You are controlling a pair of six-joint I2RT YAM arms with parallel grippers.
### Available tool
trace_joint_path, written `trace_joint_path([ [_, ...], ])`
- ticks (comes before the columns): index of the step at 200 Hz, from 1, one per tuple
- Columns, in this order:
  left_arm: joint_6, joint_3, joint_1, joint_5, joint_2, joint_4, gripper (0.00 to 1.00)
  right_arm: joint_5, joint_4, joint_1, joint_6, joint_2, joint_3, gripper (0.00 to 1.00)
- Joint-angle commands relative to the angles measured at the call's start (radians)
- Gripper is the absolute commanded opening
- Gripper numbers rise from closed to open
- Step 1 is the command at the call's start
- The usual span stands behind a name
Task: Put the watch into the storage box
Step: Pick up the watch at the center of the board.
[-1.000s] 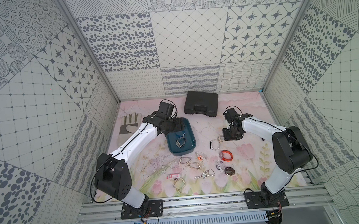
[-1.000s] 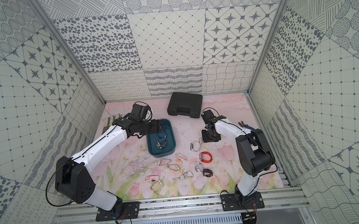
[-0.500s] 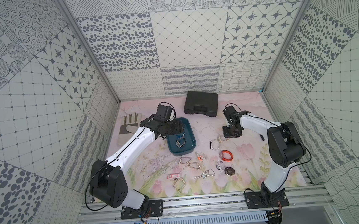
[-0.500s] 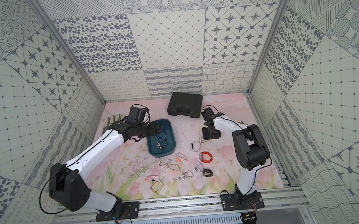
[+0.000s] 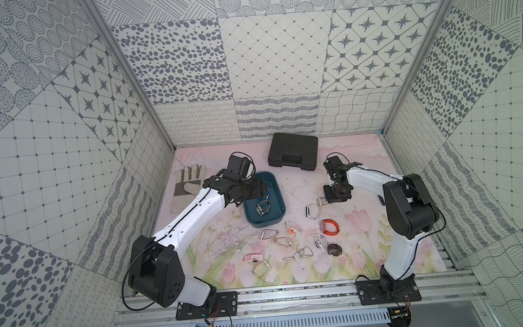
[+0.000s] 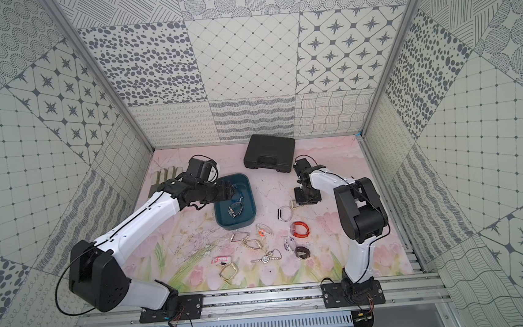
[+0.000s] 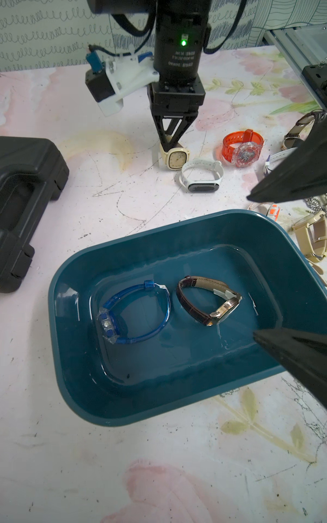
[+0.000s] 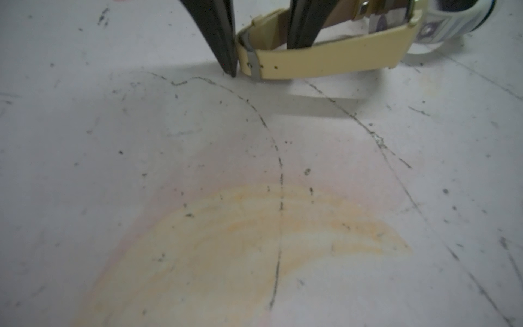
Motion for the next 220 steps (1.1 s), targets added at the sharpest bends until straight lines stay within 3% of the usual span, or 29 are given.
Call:
trace_joint_path([
  [1,0.002,-0.013,-0.001,-0.009,-0.020,0.045,0.74,-0.015,0.031,-0.004,-0.004,0.019,-0.003,0.23],
  [9,-0.002,-0.021,-0.001,-0.006,-0.025,0.044,0.74,-0.017,0.032,-0.003,-0.005,0.014,-0.004,0.16],
  [44,-0.026,-0.088,-0.002,0.006,-0.081,0.062,0.73,-0.019,0.022,-0.005,-0.003,-0.042,-0.001,0.03],
  [124,-0.077,-0.260,-0.001,0.005,-0.303,0.048,0.73,-0.048,-0.091,0.018,-0.023,-0.178,0.108,0.00],
  [164,-0.120,-0.330,-0.001,-0.035,-0.388,0.025,0.73,-0.080,-0.151,0.162,-0.029,-0.145,0.248,0.01],
  [220,-0.136,-0.366,0.000,-0.105,-0.482,-0.031,0.73,-0.145,-0.240,0.378,-0.036,0.119,0.637,0.01],
])
